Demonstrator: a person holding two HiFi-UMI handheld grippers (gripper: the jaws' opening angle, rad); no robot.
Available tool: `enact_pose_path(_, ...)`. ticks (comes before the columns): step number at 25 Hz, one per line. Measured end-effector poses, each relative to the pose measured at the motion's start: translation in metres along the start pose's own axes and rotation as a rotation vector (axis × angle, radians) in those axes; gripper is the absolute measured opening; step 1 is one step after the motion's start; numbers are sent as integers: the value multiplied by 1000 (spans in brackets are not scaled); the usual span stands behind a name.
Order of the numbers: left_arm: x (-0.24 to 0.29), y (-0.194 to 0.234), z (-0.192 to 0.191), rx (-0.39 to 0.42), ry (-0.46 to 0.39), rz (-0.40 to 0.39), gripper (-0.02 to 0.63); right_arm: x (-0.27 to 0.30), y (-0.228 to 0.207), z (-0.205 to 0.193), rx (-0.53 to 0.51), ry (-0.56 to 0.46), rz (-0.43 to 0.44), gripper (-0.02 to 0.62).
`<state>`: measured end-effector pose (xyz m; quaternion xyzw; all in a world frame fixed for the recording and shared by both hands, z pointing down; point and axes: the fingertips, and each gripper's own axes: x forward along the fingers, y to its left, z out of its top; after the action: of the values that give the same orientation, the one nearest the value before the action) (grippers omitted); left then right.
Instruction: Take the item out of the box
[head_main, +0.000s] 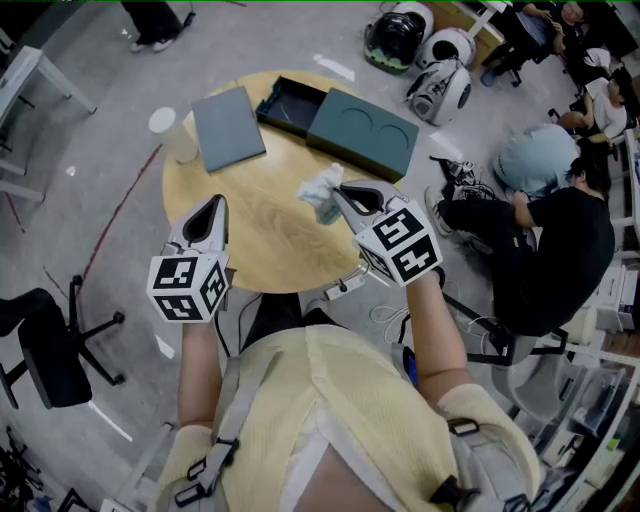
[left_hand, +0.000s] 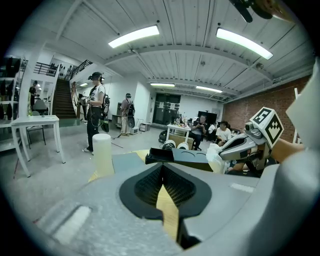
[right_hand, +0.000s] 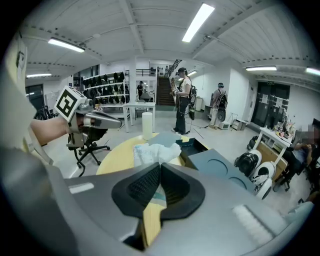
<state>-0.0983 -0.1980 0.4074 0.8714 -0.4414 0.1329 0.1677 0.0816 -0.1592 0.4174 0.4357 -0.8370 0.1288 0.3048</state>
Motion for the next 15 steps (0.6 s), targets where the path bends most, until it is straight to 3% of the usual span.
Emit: enact_pose_path(15,13,8,5,12,12,-8,2,9,-5,10,2,-8,10,11)
